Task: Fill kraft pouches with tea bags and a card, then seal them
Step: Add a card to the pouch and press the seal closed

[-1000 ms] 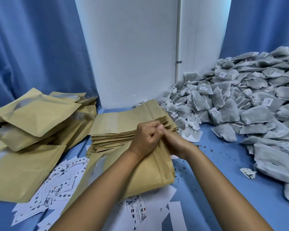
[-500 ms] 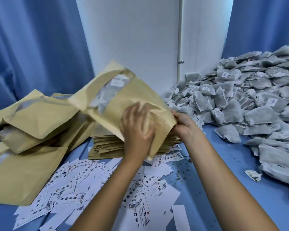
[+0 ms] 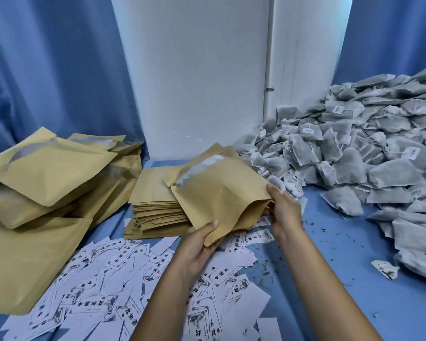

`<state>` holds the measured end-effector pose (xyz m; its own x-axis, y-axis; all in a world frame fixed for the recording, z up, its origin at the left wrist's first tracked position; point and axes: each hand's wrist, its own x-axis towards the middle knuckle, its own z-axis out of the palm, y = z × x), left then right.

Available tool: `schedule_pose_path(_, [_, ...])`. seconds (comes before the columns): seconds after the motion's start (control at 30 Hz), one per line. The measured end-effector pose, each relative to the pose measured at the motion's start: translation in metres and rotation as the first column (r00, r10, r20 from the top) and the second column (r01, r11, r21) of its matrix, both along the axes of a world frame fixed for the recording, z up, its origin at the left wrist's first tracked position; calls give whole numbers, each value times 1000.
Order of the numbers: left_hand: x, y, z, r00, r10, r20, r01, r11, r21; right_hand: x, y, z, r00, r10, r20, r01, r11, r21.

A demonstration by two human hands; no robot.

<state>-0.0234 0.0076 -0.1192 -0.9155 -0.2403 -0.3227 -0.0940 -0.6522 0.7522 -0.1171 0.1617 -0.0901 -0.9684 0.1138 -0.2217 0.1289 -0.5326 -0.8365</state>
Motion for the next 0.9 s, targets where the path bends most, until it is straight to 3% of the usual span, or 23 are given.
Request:
schedule_pose_path(0.07, [1, -3, 1, 999, 47, 27, -44, 994, -102, -1, 5, 0, 996, -9, -88, 20, 992, 128])
schedule_pose_path(0.17, [6, -1, 1, 998, 49, 34, -37, 955, -295, 1, 11, -16, 969, -87, -233, 178, 896, 407])
schedule_pose_path(0.2, [7, 0, -1, 998, 55, 31, -41, 940, -340, 3, 12, -22, 967, -98, -234, 192, 885, 425])
schedule_pose_path(0.37, [9, 4, -11, 990, 136, 27, -117, 922, -368, 3, 17, -31, 989, 122, -85, -99, 968, 229])
schedule_pose_path(0.47, [7, 3, -16, 991, 130, 39, -107, 924, -367, 2, 17, -37, 994, 56, -99, -14, 926, 378])
schedule_pose_path(0.57, [4, 1, -21, 990, 131, 59, -103, 932, -347, 3, 17, -41, 994, -23, -110, 62, 931, 361])
schedule_pose_path(0.77, [2, 1, -27, 978, 195, 69, -153, 908, -391, 9, 7, -40, 978, 205, -34, -190, 948, 256])
schedule_pose_path(0.9, [0, -2, -27, 979, 176, 107, -124, 918, -378, 7, 6, -43, 989, 105, -106, -57, 923, 381])
